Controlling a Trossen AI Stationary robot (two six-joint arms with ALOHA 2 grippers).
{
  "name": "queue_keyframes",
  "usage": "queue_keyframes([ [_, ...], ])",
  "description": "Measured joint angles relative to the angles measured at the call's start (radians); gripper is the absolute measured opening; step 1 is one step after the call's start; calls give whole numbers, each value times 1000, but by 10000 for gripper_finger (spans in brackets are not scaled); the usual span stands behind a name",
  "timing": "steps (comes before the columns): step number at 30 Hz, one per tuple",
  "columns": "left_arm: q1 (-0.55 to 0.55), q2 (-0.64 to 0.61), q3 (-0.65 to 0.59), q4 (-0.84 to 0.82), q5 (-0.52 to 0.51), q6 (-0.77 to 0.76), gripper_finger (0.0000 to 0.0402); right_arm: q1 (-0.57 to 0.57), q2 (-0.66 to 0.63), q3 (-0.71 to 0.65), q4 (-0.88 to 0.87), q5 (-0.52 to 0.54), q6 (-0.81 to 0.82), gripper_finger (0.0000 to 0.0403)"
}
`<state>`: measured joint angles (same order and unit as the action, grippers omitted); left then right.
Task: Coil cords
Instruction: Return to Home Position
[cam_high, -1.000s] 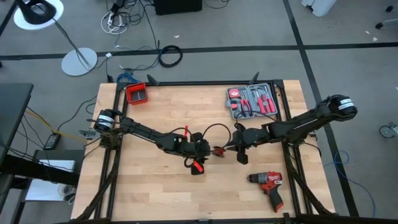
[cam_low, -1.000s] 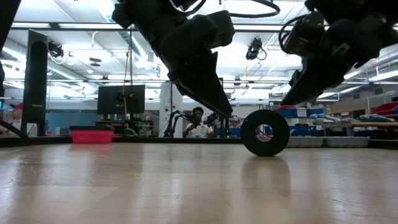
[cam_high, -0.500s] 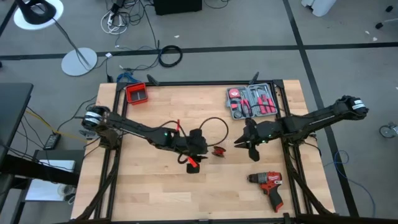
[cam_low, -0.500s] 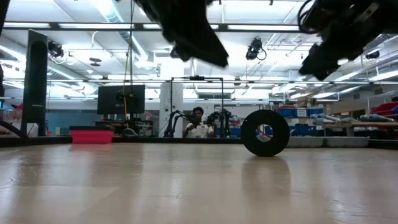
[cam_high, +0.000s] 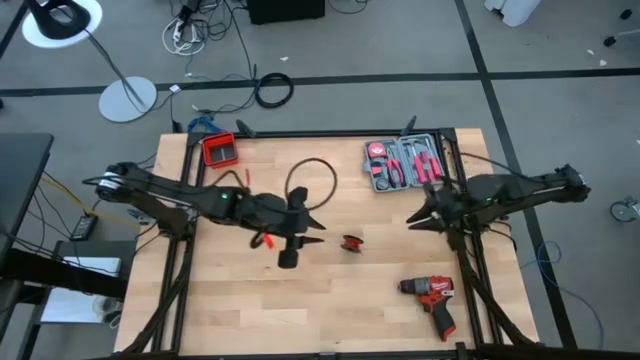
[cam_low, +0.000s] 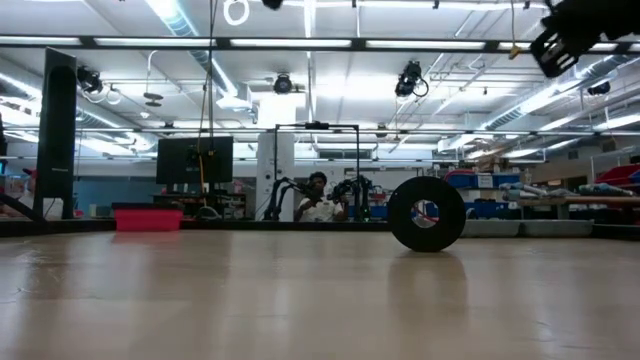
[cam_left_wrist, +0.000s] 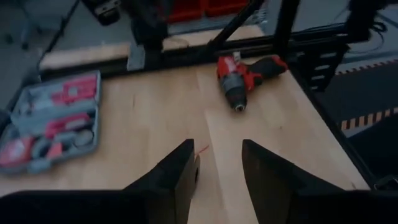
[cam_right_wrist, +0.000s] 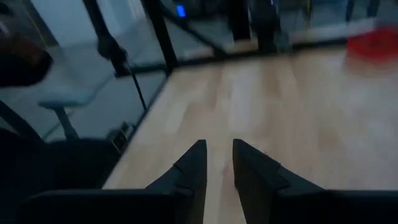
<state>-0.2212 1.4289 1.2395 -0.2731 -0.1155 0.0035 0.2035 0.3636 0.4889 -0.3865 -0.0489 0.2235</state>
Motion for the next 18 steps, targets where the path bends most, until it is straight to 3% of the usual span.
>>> queue_keyframes([
  [7,-18,-132,-134,104,17,93,138,0,-195,0,-13,-30,-97,77],
  [15,-15,-333,-505,442,24,18,138,0,-295,-53,-40,-65,-219,77],
  [18,-12,-403,-633,590,-5,-2,138,0,-313,-106,51,-38,-214,76],
])
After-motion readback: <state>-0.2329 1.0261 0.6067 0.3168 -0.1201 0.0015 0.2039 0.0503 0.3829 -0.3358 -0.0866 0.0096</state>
